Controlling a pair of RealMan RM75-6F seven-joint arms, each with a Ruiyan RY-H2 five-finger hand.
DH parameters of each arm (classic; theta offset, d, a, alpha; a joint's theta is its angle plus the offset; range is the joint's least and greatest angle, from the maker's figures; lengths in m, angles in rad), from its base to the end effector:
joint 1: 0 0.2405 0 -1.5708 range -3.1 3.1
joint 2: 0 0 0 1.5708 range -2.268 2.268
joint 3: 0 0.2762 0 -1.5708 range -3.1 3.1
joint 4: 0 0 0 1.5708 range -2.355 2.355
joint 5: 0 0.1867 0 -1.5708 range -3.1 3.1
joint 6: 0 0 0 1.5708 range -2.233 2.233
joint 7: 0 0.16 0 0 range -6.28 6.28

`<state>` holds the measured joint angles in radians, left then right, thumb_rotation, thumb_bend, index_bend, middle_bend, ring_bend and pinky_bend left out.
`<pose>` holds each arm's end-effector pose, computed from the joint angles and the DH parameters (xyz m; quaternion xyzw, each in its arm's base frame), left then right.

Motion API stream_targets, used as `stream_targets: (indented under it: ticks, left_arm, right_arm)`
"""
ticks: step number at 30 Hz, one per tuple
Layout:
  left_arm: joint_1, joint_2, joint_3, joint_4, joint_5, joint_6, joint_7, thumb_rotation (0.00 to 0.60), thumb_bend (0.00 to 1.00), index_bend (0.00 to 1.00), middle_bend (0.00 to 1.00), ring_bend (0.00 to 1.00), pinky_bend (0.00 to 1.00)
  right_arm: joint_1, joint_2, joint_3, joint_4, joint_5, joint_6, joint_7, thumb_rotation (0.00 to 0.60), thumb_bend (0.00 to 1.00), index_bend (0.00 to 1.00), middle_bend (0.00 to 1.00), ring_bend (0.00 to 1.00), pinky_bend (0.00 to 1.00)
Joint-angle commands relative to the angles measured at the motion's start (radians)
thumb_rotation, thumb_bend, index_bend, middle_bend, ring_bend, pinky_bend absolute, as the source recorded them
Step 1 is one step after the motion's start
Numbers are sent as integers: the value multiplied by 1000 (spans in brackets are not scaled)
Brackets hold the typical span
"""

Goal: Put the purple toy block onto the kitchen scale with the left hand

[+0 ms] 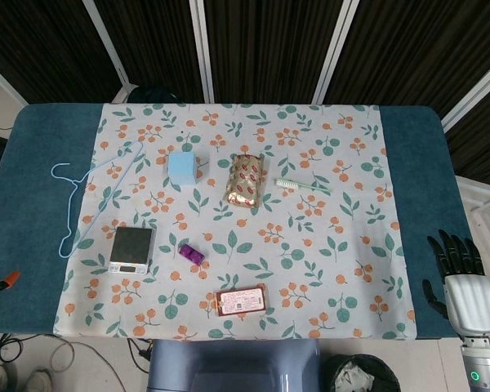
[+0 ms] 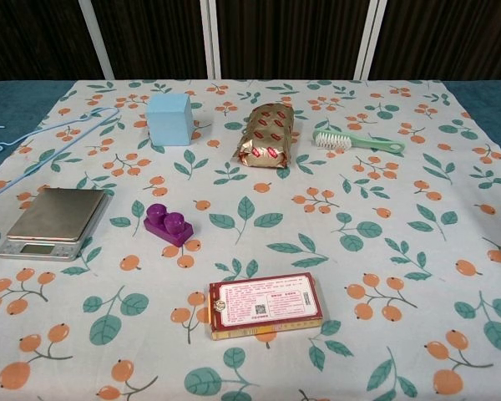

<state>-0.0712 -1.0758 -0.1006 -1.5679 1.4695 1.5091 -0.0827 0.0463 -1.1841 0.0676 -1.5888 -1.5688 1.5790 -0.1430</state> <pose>-0.3295 0.2018 0.2216 -0.5655 -0.3731 -0.4053 0.6138 -0.3104 -0.1867 0.1823 0.6005 -0.3224 0.3921 0.6178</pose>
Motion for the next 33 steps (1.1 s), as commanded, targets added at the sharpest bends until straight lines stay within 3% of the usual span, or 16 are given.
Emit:
stream_targets:
  ticks: [1,8,14,20,33]
  left_arm:
    - [-47,35,2,-8,58,-32,44,600,90,2,0,0,86]
    - [-200,111,-37,-126,60,-235,159,600,89,0,2,0,86]
    - [-340,100,-60,-203,2,-451,296,600,97,15,55,0,121]
    - [-457,9,-69,-211,-113,-606,509,600,100,26,73,0,136]
    - [-592,-248,-46,-158,-298,-674,768,600,103,118,189,25,136]
  right_arm:
    - [-1,2,0,-3,-2,2,4,600,480,72,35,52,0]
    - [-3,2,-2,-5,-10,9,5,600,481,72,35,52,0]
    - [0,-2,-3,-5,-8,0,-1,600,481,73,35,52,0]
    - [1,-2,-1,-4,-5,0,2,600,481,72,35,53,0]
    - [-2,0,3,2,3,3,5,600,481,72,35,52,0]
